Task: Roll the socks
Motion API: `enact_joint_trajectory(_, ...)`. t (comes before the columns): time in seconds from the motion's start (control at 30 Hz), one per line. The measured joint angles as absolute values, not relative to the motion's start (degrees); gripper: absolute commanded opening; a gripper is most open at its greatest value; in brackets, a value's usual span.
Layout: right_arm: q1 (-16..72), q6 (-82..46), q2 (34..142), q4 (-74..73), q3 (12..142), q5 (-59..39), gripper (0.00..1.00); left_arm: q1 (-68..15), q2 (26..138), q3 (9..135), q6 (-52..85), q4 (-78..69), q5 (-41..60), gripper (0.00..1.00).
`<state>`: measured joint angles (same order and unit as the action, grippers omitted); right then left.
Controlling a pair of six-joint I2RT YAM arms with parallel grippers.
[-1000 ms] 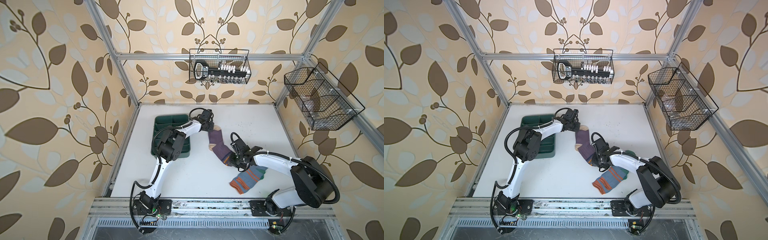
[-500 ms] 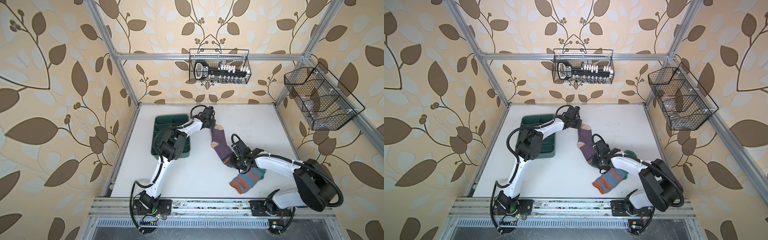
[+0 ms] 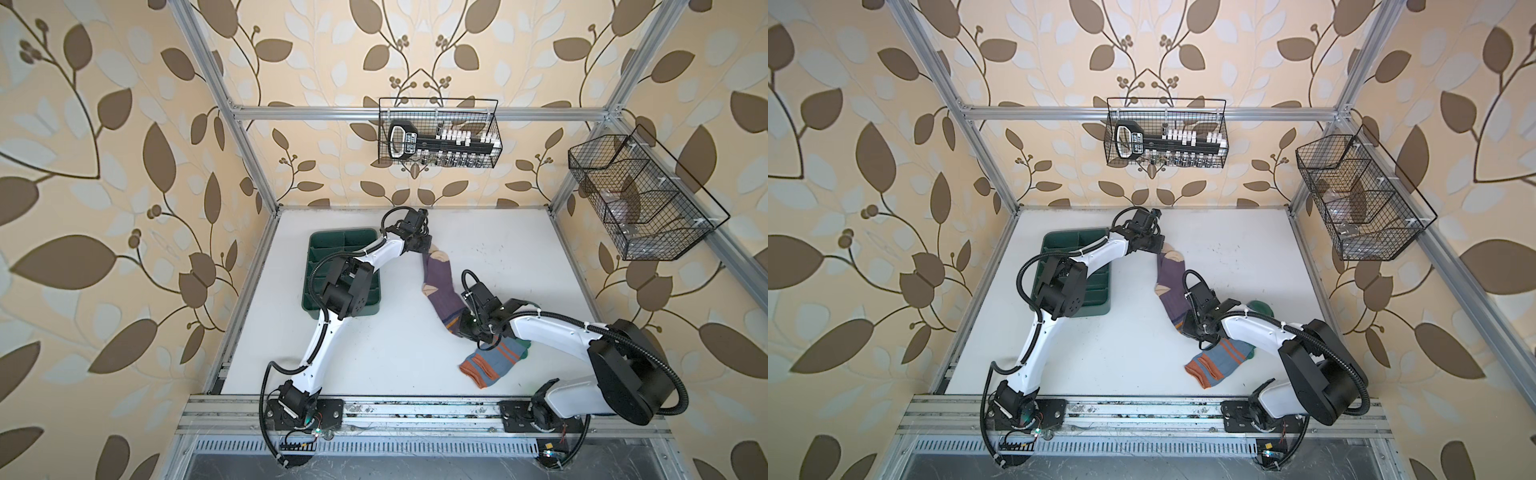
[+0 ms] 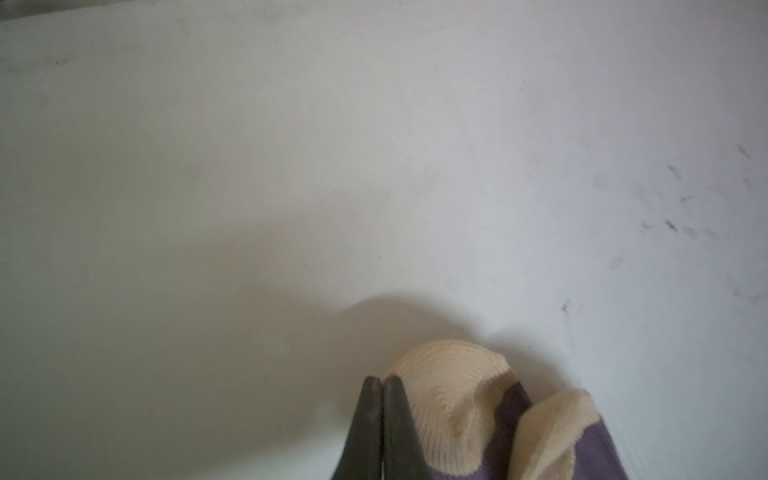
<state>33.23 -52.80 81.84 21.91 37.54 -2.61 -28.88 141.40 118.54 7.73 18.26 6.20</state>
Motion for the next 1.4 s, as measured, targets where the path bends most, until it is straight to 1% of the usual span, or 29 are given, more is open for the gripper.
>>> enact_joint_trajectory(0.1, 33.3, -52.4, 82.1, 21.9, 37.7, -2.7, 0.11, -28.8, 141.4, 119.2, 7.6, 18.2, 8.1, 0.0)
enact_joint_trajectory(0.13, 33.3, -52.2, 82.2, 22.0, 37.8, -2.7, 0.16, -28.8, 141.4, 119.2, 7.6, 18.2, 8.6, 0.03)
enact_joint_trajectory(0.17, 33.3, -52.1, 82.3, 22.0, 38.0, -2.8, 0.19, -28.8, 141.4, 119.2, 7.6, 18.3, 8.8, 0.13)
enact_joint_trajectory(0.23, 33.3, -51.7, 82.6, 22.2, 38.4, -3.1, 0.27, -28.8, 141.4, 118.9, 7.3, 18.1, 9.0, 0.43)
enact_joint_trajectory(0.27, 33.3, -51.8, 82.6, 22.4, 38.5, -3.2, 0.3, -28.8, 141.4, 118.8, 7.0, 18.0, 9.1, 0.49)
enact_joint_trajectory(0.3, 33.2, -51.5, 82.6, 22.6, 38.7, -3.5, 0.33, -28.8, 141.4, 118.4, 7.1, 17.5, 9.0, 0.58)
enact_joint_trajectory(0.33, 33.1, -51.2, 82.6, 23.0, 38.9, -3.6, 0.38, -28.8, 141.3, 117.5, 6.9, 16.9, 9.0, 0.66)
enact_joint_trajectory(0.4, 32.6, -50.7, 82.6, 24.1, 39.5, -3.8, 0.51, -28.5, 141.2, 115.9, 6.4, 16.4, 8.8, 0.77)
enact_joint_trajectory(0.47, 32.2, -49.9, 82.5, 25.2, 40.4, -3.9, 0.68, -28.4, 140.8, 114.4, 6.0, 15.5, 8.6, 0.93)
enact_joint_trajectory(0.5, 32.1, -49.4, 82.5, 25.9, 40.9, -3.9, 0.76, -28.1, 140.2, 113.8, 6.0, 15.5, 8.5, 0.99)
enact_joint_trajectory(0.53, 31.9, -48.6, 82.2, 26.7, 41.6, -3.8, 0.83, -28.0, 139.4, 113.1, 6.1, 15.8, 8.5, 0.99)
enact_joint_trajectory(0.63, 31.8, -46.0, 80.6, 29.1, 43.7, -3.2, 0.93, -26.9, 135.9, 111.2, 6.4, 16.2, 8.3, 0.99)
enact_joint_trajectory(0.73, 31.4, -41.9, 78.4, 31.2, 46.6, -2.3, 0.98, -25.4, 129.8, 108.4, 7.4, 15.9, 8.5, 0.99)
enact_joint_trajectory(0.87, 29.2, -35.4, 78.9, 31.2, 52.2, -2.6, 1.0, -22.5, 117.9, 102.9, 10.3, 14.2, 8.6, 0.99)
enact_joint_trajectory(1.03, 25.4, -29.6, 87.1, 29.1, 59.4, -4.2, 1.0, -19.2, 101.6, 96.2, 14.1, 13.4, 8.4, 0.99)
enact_joint_trajectory(1.23, 23.9, -26.6, 96.3, 27.9, 60.6, -6.0, 1.0, -19.5, 82.4, 80.4, 15.7, 15.3, 8.4, 0.99)
enact_joint_trajectory(1.4, 25.7, -26.3, 98.8, 26.8, 59.0, -7.6, 1.0, -19.8, 72.0, 71.7, 15.5, 19.8, 8.6, 0.99)
